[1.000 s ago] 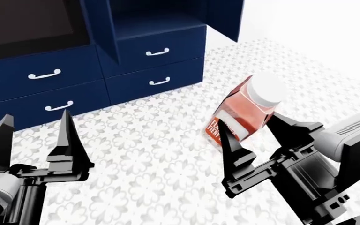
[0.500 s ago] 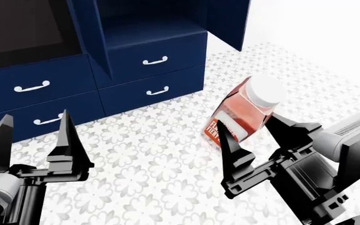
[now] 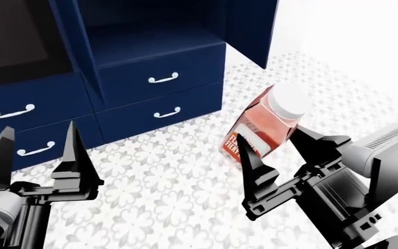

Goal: Pick the paprika from the counter and place it in the cabinet.

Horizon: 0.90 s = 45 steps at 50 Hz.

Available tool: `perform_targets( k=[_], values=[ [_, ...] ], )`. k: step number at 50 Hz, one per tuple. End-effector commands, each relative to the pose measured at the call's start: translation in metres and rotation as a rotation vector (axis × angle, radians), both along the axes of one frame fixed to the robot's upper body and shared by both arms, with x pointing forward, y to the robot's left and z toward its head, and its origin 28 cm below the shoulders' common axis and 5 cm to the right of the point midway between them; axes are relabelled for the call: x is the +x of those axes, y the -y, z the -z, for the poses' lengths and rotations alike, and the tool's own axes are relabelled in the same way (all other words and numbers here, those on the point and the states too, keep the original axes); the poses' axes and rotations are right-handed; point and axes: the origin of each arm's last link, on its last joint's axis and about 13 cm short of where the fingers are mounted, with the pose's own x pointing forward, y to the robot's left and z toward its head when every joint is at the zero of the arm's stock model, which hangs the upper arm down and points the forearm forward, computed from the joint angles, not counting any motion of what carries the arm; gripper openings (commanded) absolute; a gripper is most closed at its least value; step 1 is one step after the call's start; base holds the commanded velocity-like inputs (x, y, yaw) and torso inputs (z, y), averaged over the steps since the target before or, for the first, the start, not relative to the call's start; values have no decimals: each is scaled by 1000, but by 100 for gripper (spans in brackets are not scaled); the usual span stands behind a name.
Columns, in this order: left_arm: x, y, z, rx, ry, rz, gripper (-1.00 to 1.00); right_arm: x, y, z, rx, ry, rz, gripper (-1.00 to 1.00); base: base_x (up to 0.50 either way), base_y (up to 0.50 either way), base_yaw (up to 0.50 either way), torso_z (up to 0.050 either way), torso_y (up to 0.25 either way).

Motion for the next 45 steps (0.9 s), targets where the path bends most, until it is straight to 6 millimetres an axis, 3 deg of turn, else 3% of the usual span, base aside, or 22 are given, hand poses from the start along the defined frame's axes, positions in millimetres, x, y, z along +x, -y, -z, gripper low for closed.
perform_targets(
  k=[1, 45],
  values=[
    [0, 0, 0, 1, 0, 0, 100, 1, 1, -2, -12, 22, 3, -100, 377, -371, 0, 0, 0],
    [1, 0, 1, 2, -4, 1, 100, 1, -2, 0, -52, 43, -11, -100, 377, -371, 0, 0, 1]
  ],
)
